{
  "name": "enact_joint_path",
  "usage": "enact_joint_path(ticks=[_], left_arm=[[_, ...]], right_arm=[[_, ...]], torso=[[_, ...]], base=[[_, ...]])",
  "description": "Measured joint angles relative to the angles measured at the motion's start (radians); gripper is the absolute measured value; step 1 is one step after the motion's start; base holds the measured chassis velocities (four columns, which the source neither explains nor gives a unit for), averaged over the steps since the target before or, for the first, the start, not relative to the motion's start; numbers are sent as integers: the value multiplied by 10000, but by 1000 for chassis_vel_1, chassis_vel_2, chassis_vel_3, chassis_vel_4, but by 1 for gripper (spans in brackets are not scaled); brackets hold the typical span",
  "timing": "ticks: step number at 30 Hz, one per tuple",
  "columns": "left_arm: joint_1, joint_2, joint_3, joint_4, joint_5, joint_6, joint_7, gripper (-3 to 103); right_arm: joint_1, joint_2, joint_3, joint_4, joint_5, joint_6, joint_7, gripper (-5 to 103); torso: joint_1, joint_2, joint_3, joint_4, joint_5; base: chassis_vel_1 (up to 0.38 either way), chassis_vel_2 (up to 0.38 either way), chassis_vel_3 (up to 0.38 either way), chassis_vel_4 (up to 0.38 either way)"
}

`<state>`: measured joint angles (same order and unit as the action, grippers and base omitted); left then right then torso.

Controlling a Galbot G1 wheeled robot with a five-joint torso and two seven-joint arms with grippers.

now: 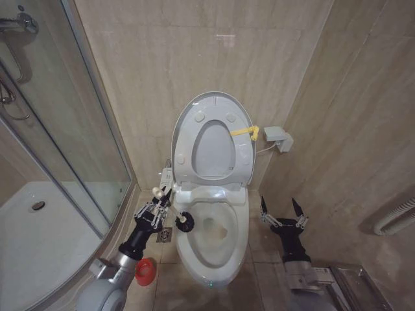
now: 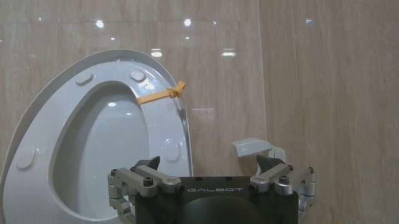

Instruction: Open the toilet lid, clean the toilet bowl with a toilet brush, close the toilet lid, and flush.

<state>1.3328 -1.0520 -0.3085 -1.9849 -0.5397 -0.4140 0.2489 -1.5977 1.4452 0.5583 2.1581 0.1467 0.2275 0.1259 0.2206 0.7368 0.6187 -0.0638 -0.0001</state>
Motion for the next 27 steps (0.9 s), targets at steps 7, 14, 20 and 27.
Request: enact_joint_path(ticks=[7, 14, 20, 27], left_arm=[[-1876, 473, 1384, 1842, -524, -310, 492, 20], [-3877, 266, 2992, 3763, -622, -560, 749, 20], [-5081, -556, 3909, 5461, -337, -813, 861, 20], [-6076, -1203, 4680, 6892, -207, -969, 995, 20]], right_arm=[[0, 0, 0, -1, 0, 0, 1, 100], [0, 0, 0, 0, 0, 0, -1, 100], [0, 0, 0, 0, 0, 0, 0, 100], [0, 0, 0, 0, 0, 0, 0, 100]], torso=[[1, 0, 0, -3, -1], [2, -1, 1, -2, 3], [2, -1, 1, -1, 0], [1, -1, 0, -1, 3]], base=[[0, 0, 0, 0], [0, 0, 0, 0], [0, 0, 0, 0], [0, 0, 0, 0]])
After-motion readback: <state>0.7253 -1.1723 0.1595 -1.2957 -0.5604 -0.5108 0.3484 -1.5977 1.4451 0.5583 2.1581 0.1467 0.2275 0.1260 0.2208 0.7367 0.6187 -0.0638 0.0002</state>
